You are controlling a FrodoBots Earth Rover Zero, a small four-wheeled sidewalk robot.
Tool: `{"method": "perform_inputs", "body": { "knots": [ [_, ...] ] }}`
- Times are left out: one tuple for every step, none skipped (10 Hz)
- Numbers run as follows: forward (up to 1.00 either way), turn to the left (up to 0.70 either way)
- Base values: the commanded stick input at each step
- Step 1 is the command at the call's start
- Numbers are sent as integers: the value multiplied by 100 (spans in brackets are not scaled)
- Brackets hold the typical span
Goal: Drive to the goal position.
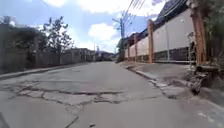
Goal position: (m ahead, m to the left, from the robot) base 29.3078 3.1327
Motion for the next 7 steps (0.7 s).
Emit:
{"method": "perform_inputs", "body": {
  "knots": [
    [85, 0],
    [85, 0],
    [85, 0],
    [85, 0],
    [85, 0],
    [85, 0],
    [85, 0]
  ]
}}
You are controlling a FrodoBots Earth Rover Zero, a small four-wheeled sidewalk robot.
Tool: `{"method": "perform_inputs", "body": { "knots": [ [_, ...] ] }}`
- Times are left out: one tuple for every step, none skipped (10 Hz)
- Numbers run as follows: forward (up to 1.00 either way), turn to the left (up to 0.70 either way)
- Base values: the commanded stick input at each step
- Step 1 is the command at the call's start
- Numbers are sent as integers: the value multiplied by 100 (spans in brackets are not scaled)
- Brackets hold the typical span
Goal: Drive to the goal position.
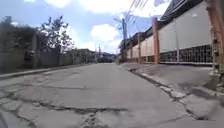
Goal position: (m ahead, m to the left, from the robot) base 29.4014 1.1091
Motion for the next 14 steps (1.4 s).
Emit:
{"method": "perform_inputs", "body": {
  "knots": [
    [85, 0],
    [85, 0],
    [85, 0],
    [85, 0],
    [85, 0],
    [85, 0],
    [85, 0],
    [85, 0],
    [85, 0],
    [85, 0],
    [85, 0],
    [85, 0],
    [85, 0],
    [85, 0]
  ]
}}
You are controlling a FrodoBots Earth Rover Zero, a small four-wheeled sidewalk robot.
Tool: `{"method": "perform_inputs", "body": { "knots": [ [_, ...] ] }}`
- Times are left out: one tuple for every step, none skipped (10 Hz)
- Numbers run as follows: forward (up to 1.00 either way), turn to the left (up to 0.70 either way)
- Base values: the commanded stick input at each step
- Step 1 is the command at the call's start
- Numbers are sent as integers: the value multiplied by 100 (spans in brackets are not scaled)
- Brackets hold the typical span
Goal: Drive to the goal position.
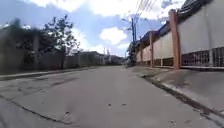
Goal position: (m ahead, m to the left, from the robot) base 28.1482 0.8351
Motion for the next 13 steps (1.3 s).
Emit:
{"method": "perform_inputs", "body": {
  "knots": [
    [85, 0],
    [85, 0],
    [85, 0],
    [85, 0],
    [85, 0],
    [85, -8],
    [85, -24],
    [85, -34],
    [85, -34],
    [85, -34],
    [85, -34],
    [85, -26],
    [85, -14]
  ]
}}
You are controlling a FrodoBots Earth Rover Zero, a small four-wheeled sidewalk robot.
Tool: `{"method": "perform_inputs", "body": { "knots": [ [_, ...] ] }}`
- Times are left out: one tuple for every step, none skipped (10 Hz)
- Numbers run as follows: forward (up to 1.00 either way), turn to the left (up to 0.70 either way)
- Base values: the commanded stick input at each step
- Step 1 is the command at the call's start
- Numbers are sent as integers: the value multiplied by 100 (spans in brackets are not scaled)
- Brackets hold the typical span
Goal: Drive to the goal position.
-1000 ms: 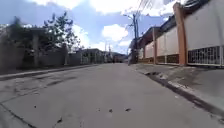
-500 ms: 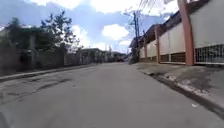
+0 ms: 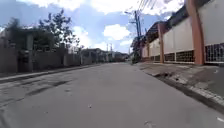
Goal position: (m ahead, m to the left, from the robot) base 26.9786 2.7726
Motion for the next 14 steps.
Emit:
{"method": "perform_inputs", "body": {
  "knots": [
    [85, -1],
    [85, 0],
    [85, 0],
    [85, 0],
    [85, 0],
    [85, 0],
    [85, 0],
    [85, 0],
    [85, 0],
    [85, 0],
    [85, 0],
    [85, 0],
    [85, 0],
    [85, 0]
  ]
}}
